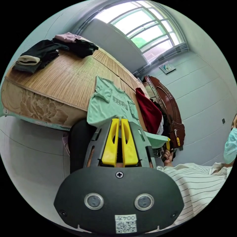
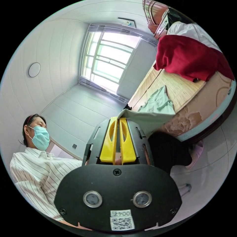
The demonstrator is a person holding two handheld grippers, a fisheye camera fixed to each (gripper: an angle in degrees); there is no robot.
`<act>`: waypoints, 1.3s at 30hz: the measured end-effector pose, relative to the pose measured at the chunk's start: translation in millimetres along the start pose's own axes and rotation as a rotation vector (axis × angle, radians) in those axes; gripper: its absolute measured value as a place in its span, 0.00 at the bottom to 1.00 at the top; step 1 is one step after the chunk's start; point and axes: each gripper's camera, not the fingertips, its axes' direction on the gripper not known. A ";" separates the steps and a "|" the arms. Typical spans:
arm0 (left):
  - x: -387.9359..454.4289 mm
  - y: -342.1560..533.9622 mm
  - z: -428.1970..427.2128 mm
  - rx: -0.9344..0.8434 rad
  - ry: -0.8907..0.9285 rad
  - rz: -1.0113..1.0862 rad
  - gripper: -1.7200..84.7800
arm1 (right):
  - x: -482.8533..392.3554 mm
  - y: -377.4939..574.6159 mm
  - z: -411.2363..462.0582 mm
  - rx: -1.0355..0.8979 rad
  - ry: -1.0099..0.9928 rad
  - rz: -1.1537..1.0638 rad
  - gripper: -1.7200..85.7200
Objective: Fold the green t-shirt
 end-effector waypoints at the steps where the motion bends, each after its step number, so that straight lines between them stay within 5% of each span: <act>1: 0.5 -8.5 1.1 0.007 -0.001 0.010 0.04 | -0.4 -14.6 6.4 0.003 0.000 -0.014 0.02; 15: -39.2 -242.1 92.3 0.033 -0.021 0.036 0.04 | 66.3 -207.5 138.4 -0.095 0.097 -0.027 0.02; 25: -105.6 -380.8 210.6 -0.088 -0.104 -0.014 0.04 | 230.5 -307.4 271.6 -0.228 0.182 0.087 0.03; 32: -196.7 -433.1 307.8 -0.239 -0.059 -0.224 0.05 | 385.5 -319.6 343.8 -0.287 0.218 0.285 0.07; 39: -267.4 -442.0 329.3 -0.167 0.099 -0.462 0.05 | 478.0 -315.0 366.5 -0.226 0.154 0.461 0.20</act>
